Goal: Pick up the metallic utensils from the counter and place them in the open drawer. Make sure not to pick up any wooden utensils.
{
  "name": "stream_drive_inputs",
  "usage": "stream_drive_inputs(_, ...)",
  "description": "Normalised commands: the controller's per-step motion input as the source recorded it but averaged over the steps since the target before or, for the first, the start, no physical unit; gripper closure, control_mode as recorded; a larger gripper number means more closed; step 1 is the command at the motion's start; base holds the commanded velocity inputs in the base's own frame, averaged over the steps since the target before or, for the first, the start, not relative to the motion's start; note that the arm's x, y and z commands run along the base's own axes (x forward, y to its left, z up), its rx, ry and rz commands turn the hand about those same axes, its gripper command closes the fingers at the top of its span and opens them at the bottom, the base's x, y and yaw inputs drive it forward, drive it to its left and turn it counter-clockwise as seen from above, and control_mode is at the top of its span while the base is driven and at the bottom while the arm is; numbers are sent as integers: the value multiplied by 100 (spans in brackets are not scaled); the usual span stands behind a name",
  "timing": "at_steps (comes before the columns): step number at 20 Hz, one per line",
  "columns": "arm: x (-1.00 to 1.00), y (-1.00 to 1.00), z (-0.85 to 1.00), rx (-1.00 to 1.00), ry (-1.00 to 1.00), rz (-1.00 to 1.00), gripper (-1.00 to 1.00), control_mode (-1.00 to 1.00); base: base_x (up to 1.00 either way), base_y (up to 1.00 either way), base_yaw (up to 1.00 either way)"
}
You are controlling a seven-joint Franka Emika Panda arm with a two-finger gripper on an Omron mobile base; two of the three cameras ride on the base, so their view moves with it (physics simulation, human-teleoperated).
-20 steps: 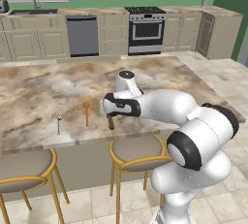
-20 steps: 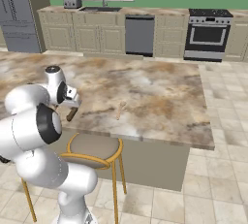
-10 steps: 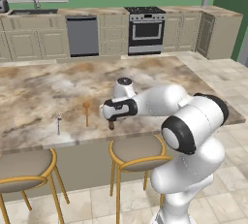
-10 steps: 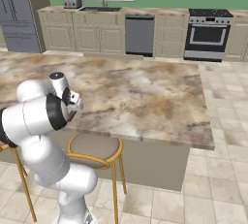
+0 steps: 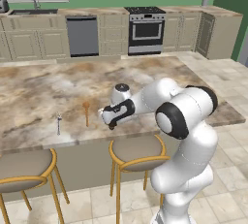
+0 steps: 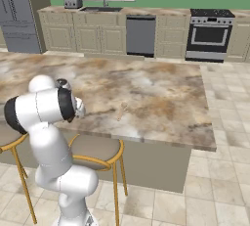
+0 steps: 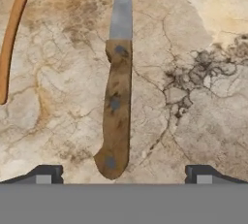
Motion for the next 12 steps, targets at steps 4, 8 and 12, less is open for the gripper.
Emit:
stream_drive_inputs(4, 30, 15, -31, 0, 0, -1, -100, -100, 0, 0, 0)
stream_drive_inputs(8, 18, 14, -39, -1, 0, -2, -100, -100, 0, 0, 0)
stream_drive_inputs(12, 6, 10, -44, -1, 0, -3, 100, -100, 0, 0, 0)
